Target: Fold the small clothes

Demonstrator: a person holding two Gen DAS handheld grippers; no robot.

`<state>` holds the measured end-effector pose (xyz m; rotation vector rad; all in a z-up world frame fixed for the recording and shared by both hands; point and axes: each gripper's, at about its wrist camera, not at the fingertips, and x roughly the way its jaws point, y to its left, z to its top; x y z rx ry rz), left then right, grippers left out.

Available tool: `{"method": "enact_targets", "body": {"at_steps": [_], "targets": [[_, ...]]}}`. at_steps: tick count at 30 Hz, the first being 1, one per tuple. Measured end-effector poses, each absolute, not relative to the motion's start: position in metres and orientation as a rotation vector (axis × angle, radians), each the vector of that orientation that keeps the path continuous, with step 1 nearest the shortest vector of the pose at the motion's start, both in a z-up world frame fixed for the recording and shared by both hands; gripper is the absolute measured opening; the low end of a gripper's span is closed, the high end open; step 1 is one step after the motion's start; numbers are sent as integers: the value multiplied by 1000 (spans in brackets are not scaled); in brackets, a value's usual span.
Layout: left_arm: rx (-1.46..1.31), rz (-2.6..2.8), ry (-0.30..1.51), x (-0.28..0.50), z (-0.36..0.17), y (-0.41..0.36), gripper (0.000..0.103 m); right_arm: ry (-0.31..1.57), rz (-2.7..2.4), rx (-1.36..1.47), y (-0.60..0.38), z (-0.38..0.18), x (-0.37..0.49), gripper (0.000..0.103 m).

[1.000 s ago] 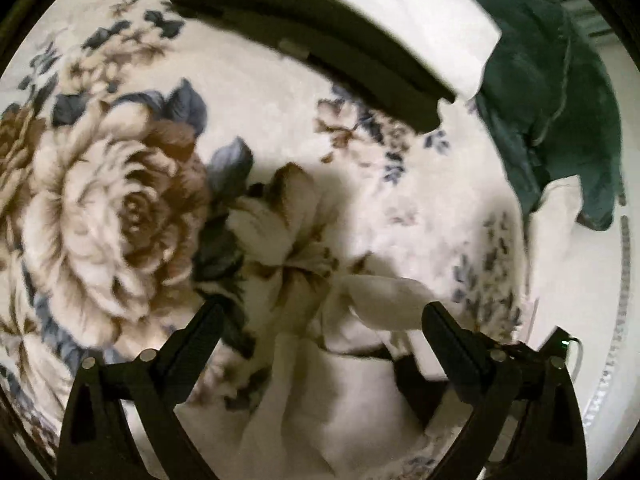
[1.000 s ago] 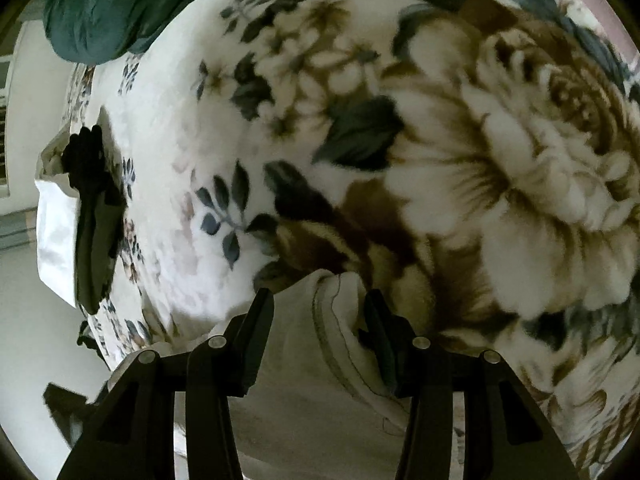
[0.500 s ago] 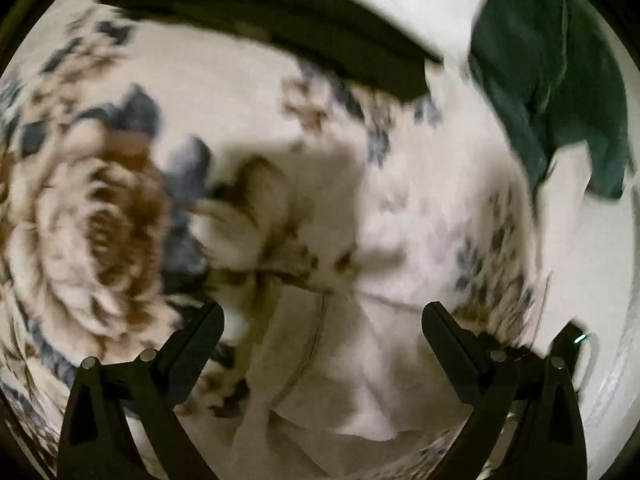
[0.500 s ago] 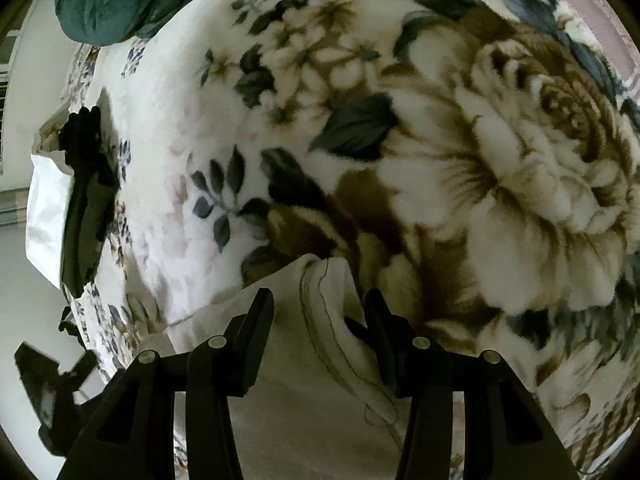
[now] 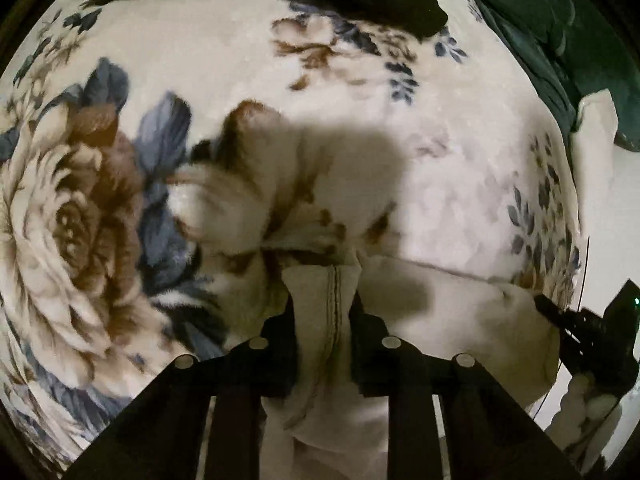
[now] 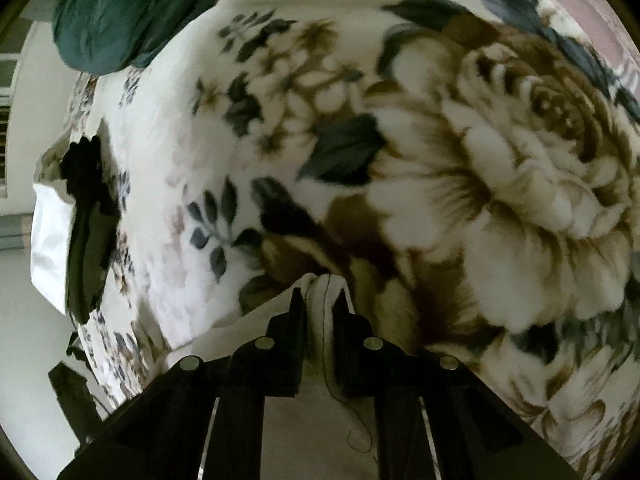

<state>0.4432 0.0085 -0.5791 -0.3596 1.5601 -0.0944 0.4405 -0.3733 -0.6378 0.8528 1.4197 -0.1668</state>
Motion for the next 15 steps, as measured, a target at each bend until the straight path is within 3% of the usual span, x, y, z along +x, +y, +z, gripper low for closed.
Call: {"method": "enact_targets", "body": {"at_steps": [4,6,8,15], "targets": [[-495,-125,1557,432,-564,30,22,1449,-119,880,-376,-631,438,19],[-619,-141,1548,421,-555,47,30,1463,-90,889,-383,-623,432,43],[-702,-133,1549,410,-553,62,51,1447,-99,880,-394,-613,419,57],[-825,-104,1629,376,-576,61,54,1467,-92,955,-412,-611,372,58]]}}
